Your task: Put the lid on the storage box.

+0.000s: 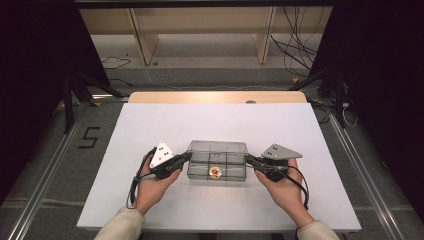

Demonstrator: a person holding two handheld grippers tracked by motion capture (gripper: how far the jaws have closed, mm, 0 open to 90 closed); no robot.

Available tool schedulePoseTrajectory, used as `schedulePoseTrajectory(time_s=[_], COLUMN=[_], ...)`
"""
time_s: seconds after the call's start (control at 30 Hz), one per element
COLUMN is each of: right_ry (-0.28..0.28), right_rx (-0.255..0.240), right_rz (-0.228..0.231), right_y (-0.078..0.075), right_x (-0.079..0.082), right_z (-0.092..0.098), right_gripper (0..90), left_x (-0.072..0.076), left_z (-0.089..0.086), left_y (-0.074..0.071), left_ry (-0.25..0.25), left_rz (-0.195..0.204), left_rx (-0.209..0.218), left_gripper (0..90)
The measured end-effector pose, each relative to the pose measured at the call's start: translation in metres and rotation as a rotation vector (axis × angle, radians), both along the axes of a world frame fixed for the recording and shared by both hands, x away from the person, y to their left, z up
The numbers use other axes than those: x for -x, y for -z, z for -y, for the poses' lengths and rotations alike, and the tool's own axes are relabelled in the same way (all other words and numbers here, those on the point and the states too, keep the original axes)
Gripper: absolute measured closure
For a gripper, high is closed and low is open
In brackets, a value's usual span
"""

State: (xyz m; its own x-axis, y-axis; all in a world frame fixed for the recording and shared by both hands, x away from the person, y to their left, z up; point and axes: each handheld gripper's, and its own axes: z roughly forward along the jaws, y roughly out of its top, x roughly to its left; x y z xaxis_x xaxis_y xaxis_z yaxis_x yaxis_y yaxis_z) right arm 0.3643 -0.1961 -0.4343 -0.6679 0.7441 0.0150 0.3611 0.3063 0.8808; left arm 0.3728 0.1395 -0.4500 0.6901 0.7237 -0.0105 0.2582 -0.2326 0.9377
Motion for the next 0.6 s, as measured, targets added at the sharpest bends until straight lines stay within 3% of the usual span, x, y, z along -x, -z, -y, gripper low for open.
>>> schedulePoseTrajectory(time_s=[0.6], right_ry=[-0.003], right_rx=[0.004], right_rz=[-0.005], right_y=[0.0021], right_x=[0.0038], right_z=[0.0001], right_gripper=[90.0], left_x=[0.0043], left_z=[0.0009], left_y=[0.0013], left_ry=[0.009], left_rz=[-0.003], left_rx=[-0.005], left_gripper=[89.3])
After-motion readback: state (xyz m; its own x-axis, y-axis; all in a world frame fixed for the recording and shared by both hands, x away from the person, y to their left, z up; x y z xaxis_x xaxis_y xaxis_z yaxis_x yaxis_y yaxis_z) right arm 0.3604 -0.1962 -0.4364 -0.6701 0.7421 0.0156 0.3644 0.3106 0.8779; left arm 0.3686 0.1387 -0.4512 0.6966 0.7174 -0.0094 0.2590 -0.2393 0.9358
